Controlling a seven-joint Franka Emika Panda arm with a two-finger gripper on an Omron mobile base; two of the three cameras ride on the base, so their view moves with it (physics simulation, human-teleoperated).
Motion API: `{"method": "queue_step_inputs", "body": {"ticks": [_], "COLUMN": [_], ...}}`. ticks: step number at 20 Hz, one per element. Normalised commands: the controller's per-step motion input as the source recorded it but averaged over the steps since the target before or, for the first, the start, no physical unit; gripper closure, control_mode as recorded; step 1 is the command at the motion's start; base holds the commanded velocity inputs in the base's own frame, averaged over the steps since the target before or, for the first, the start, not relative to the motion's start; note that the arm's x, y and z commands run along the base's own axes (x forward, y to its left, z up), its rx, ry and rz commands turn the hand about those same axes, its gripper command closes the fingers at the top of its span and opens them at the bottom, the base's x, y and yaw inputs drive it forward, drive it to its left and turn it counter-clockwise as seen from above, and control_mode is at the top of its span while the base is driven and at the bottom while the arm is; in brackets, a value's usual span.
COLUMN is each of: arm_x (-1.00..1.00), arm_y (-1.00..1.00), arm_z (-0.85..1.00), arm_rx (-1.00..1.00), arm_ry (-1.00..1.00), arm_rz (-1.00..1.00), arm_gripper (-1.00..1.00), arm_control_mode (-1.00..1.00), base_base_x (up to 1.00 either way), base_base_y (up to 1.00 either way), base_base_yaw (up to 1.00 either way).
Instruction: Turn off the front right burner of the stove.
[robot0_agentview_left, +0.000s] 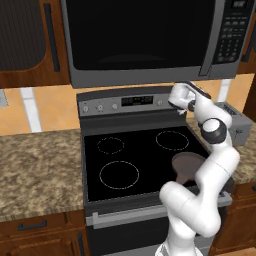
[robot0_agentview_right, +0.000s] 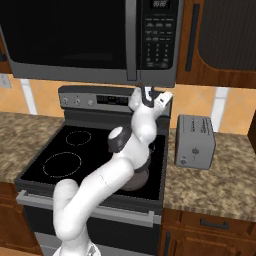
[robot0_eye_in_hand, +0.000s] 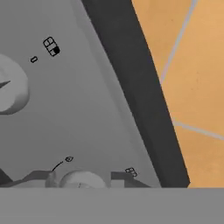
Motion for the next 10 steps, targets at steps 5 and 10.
{"method": "queue_step_inputs", "body": {"ticks": [5, 10], "arm_x": [0.01, 0.0], "arm_y": [-0.95, -1.0], "arm_z": [0.51, 0.36], "arm_rx": [0.79, 0.88], "arm_ry": [0.19, 0.08], "arm_rz": [-0.19, -0.25], "arm_gripper": [1.0, 1.0], "arm_control_mode": [-1.0, -1.0], "base_base_x": [0.0, 0.0], "base_base_y": [0.0, 0.0], "base_base_yaw": [0.0, 0.0]}}
